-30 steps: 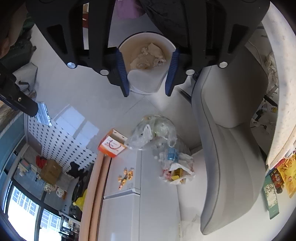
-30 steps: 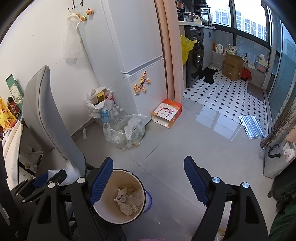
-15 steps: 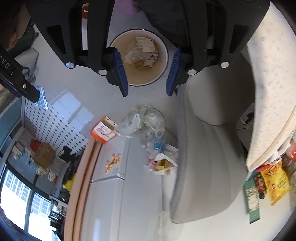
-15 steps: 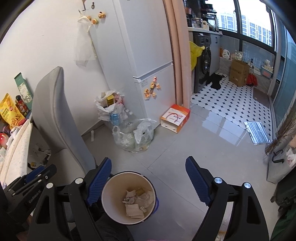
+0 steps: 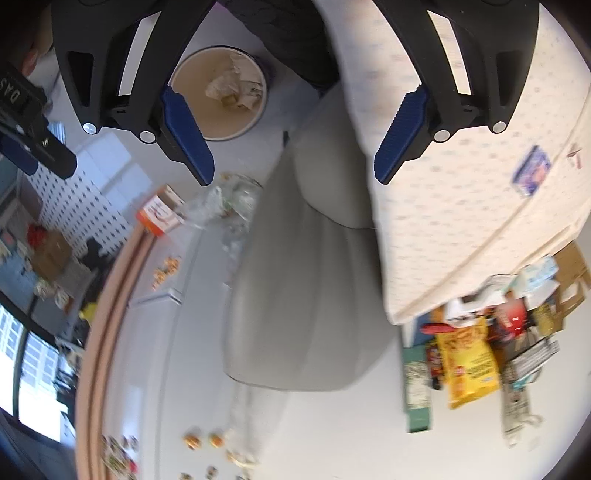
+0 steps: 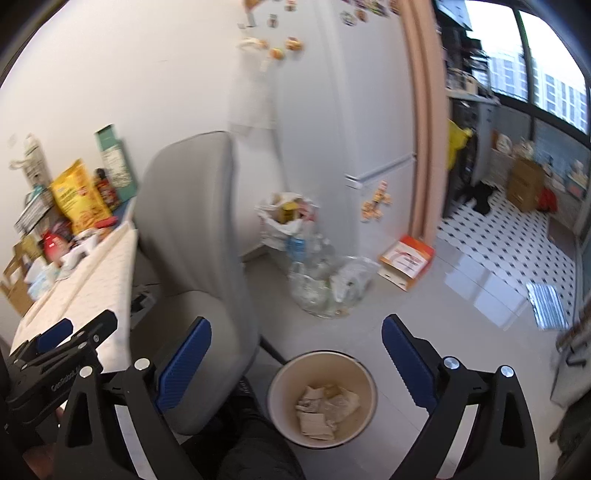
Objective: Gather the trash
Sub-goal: 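Move both open tools back over the table toward the remaining trash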
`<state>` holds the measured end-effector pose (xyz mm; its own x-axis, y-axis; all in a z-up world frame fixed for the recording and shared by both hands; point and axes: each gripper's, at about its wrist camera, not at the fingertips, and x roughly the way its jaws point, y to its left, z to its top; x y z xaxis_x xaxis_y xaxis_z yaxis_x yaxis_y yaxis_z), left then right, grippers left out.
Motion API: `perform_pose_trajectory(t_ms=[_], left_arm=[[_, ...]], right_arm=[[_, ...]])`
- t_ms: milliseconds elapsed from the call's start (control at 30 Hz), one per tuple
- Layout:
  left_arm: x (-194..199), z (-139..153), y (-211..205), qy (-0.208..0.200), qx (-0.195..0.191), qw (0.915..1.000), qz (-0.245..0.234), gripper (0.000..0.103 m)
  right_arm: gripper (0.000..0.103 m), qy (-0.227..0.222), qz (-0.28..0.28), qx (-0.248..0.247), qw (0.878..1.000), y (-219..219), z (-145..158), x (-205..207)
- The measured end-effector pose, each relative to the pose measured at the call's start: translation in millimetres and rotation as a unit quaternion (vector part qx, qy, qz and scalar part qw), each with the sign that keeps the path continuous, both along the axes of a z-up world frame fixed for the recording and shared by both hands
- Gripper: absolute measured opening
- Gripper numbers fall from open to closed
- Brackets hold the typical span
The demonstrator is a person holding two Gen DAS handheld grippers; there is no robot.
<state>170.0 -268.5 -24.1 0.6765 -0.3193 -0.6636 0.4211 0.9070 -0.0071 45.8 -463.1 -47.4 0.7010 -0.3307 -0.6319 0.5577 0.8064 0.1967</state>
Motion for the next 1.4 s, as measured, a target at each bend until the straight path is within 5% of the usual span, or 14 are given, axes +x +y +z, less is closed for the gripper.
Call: perform_pose_trajectory(t_ms=[600,1400], left_arm=[[-16,41,189,-0.048,-0.043,0.9906,0.12,0.095],[-21,57,362,-0.076,-0.064,0.9586,0.267,0.095]], right_arm=[[0.095,-0.025,0.122,-0.053,0.991,182,54,33],[0.095,-0.028,0.245,-0.084,0.966,333,78,84]])
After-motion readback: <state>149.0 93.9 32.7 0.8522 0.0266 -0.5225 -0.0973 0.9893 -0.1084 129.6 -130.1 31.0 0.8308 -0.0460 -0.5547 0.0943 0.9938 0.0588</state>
